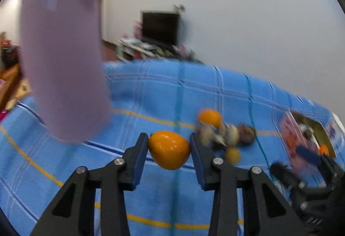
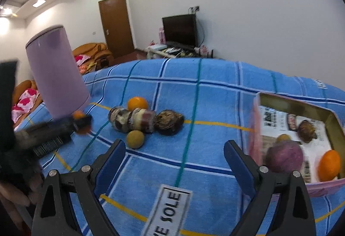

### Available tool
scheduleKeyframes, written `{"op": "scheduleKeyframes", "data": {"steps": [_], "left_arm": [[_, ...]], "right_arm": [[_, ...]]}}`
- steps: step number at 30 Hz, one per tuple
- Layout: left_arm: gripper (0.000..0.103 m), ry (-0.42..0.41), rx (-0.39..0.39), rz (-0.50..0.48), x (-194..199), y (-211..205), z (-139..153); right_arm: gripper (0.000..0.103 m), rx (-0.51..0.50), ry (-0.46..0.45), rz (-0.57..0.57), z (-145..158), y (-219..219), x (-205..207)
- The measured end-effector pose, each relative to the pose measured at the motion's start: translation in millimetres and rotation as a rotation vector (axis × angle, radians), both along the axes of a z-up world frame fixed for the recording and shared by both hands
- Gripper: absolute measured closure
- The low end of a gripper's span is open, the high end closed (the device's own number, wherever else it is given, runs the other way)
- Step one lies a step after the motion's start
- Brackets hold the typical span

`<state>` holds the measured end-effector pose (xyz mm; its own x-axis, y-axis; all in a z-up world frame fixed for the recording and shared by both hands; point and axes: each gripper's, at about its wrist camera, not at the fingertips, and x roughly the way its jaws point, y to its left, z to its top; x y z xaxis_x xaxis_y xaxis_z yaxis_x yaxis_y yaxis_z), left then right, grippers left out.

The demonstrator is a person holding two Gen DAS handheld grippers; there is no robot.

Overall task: Organize fruits
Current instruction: 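Grasp an orange with the left tool while the right tool grasps a yellow fruit, then lift both held fruits and carry them over the pink tin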

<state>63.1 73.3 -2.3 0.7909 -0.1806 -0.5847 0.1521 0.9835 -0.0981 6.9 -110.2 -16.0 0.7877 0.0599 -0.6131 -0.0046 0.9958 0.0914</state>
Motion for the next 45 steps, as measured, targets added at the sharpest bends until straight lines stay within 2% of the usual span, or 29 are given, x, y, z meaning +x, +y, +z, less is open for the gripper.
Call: {"op": "scheduleKeyframes", "data": {"steps": [2,3,4,6,11,12,13,17,22,27,30,34,40,45], "left_arm": [[0.062,-0.035,0.027,0.070,1,10,3],[0.062,-0.031,0.024,0.085,3,13,3],[0.062,-0.021,0.014,0.090,4,17,2],[0.062,-0.002,-0.007,0.090,6,22,-1],[0.062,-0.004,0.025,0.111,5,16,-1],[0.062,-0.005,0.026,0.111,6,17,-2],[0.062,-0.005,0.023,0.110,6,16,-2],[0.062,-0.004,0.026,0.104,7,14,-3],[0.062,-0.020,0.026,0.082,3,8,-3],[0.062,-0.088,0.036,0.039,-7,-6,2],[0.062,-0.147,0.047,0.012,-16,-16,7],[0.062,-0.195,0.051,-0.025,-26,-26,9],[0.062,-0.208,0.052,-0.078,-34,-39,8],[0.062,-0.233,0.085,-0.083,-41,-49,11]], "right_arm": [[0.023,-0.015,0.033,0.029,-4,9,10],[0.036,-0.015,0.056,0.048,-6,14,17],[0.043,-0.007,0.078,0.058,-9,17,24],[0.043,0.027,0.136,0.071,-16,23,42],[0.044,0.042,0.190,0.111,-25,40,66],[0.048,0.036,0.193,0.118,-25,43,69],[0.058,0.023,0.205,0.131,-27,48,73],[0.072,-0.015,0.223,0.140,-32,55,75],[0.074,0.000,0.211,0.150,-30,44,59],[0.074,0.040,0.055,0.168,-10,21,20],[0.074,0.067,-0.077,0.144,4,4,-9],[0.074,0.078,-0.163,0.114,11,-5,-29],[0.074,0.006,-0.207,0.092,17,0,-46],[0.074,-0.046,-0.228,0.085,17,1,-55]]}}
